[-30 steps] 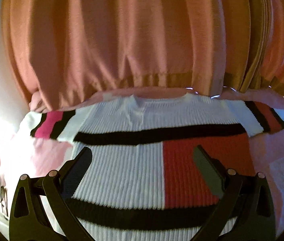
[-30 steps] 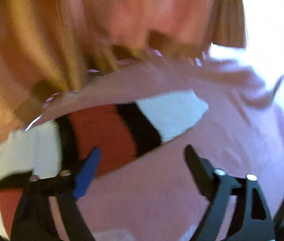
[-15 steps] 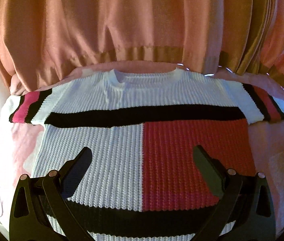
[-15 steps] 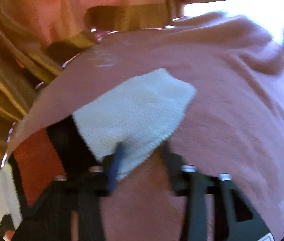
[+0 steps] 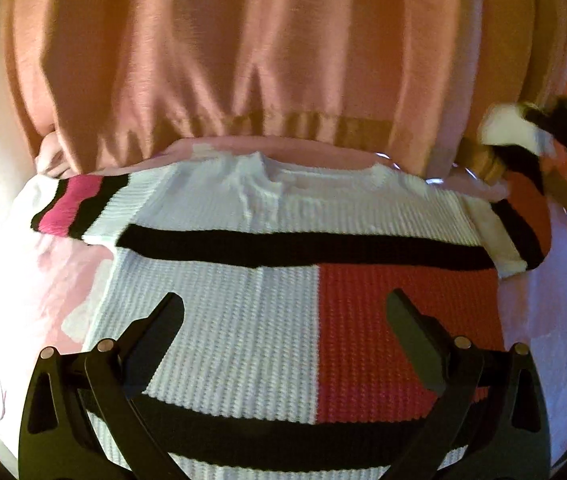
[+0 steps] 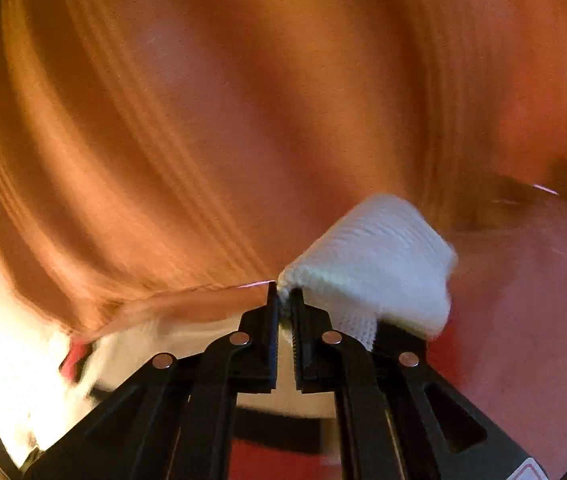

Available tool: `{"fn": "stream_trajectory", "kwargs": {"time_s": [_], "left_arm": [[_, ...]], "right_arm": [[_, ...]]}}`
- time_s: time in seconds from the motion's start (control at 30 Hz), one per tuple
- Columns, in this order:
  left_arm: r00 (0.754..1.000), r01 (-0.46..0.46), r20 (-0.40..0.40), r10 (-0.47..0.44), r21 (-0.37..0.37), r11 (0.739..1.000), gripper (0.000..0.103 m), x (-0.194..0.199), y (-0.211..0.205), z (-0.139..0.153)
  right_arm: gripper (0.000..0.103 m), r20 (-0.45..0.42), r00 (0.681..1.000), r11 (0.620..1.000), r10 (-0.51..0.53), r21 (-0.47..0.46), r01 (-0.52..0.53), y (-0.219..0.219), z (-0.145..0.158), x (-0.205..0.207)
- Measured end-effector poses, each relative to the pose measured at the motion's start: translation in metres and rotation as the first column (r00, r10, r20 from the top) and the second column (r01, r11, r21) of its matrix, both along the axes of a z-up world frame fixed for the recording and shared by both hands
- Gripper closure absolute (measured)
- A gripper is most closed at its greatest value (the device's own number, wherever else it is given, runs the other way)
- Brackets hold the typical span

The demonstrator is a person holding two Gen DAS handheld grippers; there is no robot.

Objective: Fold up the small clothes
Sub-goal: 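Grasp the white cuff of the striped sleeve with the right tool, then fold the held sleeve across the sweater body with the right tool, then open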

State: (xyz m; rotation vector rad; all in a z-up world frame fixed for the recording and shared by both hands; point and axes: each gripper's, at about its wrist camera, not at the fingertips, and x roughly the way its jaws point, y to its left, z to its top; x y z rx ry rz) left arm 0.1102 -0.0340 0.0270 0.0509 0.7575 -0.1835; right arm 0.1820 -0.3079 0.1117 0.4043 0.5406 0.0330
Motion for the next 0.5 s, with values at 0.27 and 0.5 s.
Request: {"fn": "stream_trajectory", "kwargs": {"time_s": [0.27,0.5], "left_arm": [[0.995,-0.100,-0.004,0.100,-0.007,0.995,0.005,0.011,0.056,-0.001],[0.991,-0.125,-0.056,0.121,-0.070,0.990,0.005,0.032,0.092,-0.007]], "right_arm": [[0.093,-0.213,0.914,0.933,0.346,-0.023,-0.358,0.196,-0.069,0.076],[0.060,-0.160,0.965,0.966,0.207,-0.124,-0.228,0.148,-0.024,0.014]]}}
